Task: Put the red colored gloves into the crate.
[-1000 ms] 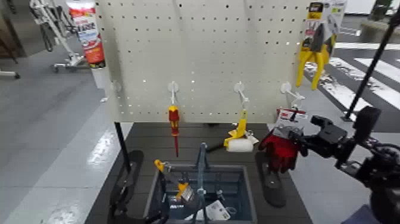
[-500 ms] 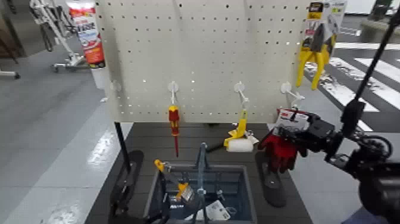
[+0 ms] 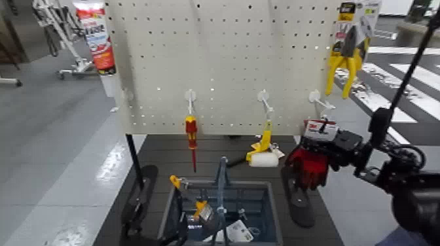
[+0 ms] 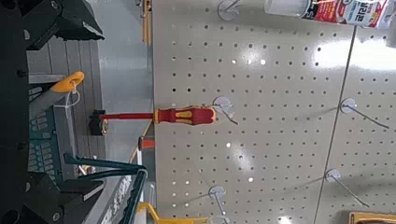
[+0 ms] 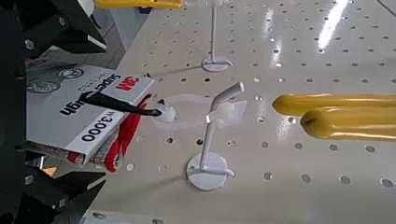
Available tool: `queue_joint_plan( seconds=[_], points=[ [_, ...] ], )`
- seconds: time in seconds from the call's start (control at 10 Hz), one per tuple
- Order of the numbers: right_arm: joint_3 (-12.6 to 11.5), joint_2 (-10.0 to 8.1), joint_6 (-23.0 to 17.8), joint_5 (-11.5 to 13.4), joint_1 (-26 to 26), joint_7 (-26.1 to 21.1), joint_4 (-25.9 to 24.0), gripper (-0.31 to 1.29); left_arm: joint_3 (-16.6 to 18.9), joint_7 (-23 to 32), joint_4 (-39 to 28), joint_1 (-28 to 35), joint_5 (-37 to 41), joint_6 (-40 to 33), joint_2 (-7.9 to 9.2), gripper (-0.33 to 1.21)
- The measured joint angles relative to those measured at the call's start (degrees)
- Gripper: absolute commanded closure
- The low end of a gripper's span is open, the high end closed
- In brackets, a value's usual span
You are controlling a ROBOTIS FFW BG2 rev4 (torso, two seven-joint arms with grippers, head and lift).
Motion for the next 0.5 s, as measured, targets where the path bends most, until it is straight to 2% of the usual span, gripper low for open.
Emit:
queue_joint_plan(
  seconds=[0.5],
  points=[
    [0.7,-0.39,1.5,0.9,-0.7,0.8,-0.3,1.12,0.1,0.0,0.1,-0.2,0.0,0.0,0.00,0.17]
  ],
)
